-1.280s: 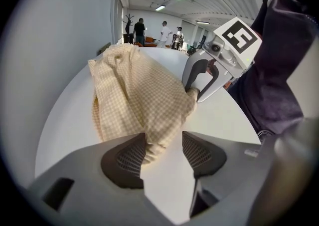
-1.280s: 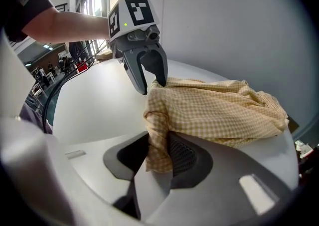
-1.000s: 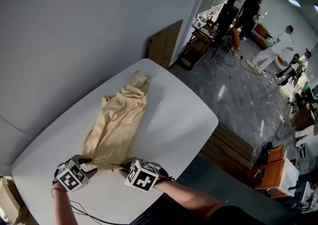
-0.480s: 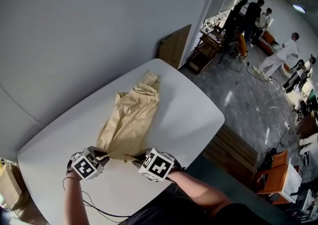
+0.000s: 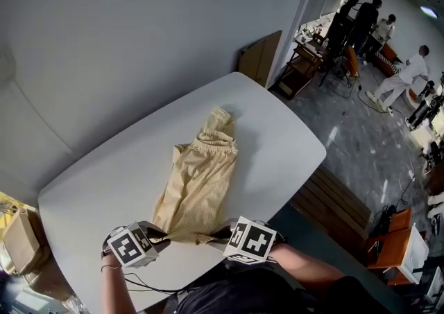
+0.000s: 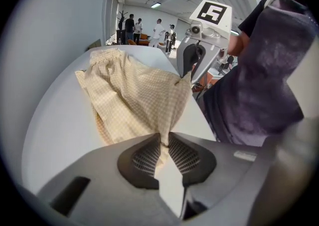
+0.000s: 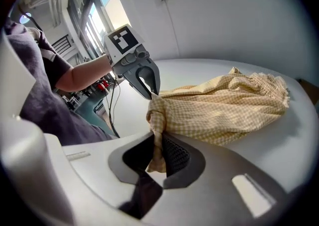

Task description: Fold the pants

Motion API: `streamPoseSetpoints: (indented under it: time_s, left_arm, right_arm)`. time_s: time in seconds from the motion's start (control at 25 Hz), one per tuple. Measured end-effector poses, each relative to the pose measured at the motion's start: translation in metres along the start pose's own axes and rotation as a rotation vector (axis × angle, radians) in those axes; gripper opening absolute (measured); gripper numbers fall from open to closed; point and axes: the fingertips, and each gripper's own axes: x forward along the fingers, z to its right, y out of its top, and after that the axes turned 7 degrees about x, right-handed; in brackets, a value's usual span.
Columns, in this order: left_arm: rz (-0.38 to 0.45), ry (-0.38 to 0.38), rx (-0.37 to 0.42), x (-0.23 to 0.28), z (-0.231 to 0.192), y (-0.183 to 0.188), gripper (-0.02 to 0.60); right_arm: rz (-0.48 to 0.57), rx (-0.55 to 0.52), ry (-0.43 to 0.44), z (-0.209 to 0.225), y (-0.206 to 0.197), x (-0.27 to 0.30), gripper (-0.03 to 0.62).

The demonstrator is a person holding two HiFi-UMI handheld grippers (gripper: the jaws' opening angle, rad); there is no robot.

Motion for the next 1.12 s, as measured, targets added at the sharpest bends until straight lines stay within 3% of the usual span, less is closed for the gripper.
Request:
streamPoseSetpoints:
  time_s: [0.28,0.56,0.76,1.12]
  left_arm:
    - [0.037,-0.093,-0.009,-0.037,0.027,0.016,0.054]
    - [0.035,-0.019,0.073,-0.078,0.021,0.035,0.052]
    - [0.034,0.086,0.126,-0.101,-0.024,0.071,0.052]
    - [-0.005,0.167,0.153,-0.098,-0.119,0.154,0.049]
  right_arm:
    - [0.008,-0.022,0.094,-0.028,0.009,-0.029,0.038]
    - [0.093,-0.064,0.056,-0.035,0.032,-0.052,0.040]
    - [0.174,-0.090,-0.019,0.003,0.061,-0.078,0.040]
    - [0.259,-0.080,-0.094,0.102,0.092,-0.127,0.040]
